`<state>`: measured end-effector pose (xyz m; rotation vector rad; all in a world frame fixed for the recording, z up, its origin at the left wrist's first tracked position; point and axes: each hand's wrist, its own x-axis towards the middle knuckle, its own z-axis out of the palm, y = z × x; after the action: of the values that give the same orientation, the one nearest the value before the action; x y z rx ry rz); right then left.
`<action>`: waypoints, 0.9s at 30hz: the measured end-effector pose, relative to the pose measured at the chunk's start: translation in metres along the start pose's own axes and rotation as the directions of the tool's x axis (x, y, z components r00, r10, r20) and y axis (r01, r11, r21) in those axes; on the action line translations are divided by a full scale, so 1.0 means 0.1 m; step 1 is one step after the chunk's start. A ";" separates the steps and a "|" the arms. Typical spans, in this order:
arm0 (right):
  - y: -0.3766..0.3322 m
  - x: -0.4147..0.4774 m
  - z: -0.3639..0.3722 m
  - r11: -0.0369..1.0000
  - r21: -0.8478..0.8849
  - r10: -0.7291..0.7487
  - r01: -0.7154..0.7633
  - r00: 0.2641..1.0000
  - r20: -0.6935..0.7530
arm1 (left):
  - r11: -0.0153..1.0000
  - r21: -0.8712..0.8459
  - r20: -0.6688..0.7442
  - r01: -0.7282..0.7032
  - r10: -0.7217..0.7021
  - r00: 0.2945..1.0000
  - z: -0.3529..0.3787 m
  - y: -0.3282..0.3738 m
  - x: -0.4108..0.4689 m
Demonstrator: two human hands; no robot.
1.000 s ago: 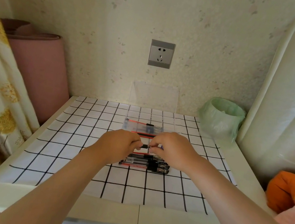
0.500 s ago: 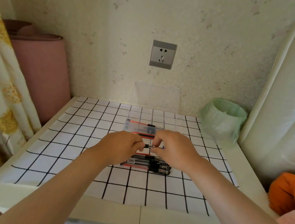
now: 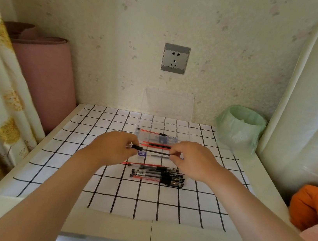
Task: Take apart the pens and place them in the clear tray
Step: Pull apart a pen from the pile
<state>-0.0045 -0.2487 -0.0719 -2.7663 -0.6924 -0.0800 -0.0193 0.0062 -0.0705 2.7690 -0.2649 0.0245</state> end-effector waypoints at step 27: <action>0.14 -0.05 -0.04 0.989 -0.091 0.122 -0.114 0.989 0.085 | 0.977 0.212 -0.014 -0.010 0.013 1.000 0.29 0.28 0.04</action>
<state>-0.0026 -0.2638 -0.0720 -2.9022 -0.5576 0.0407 -0.0207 -0.0308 -0.0878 2.9778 -0.2896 0.0809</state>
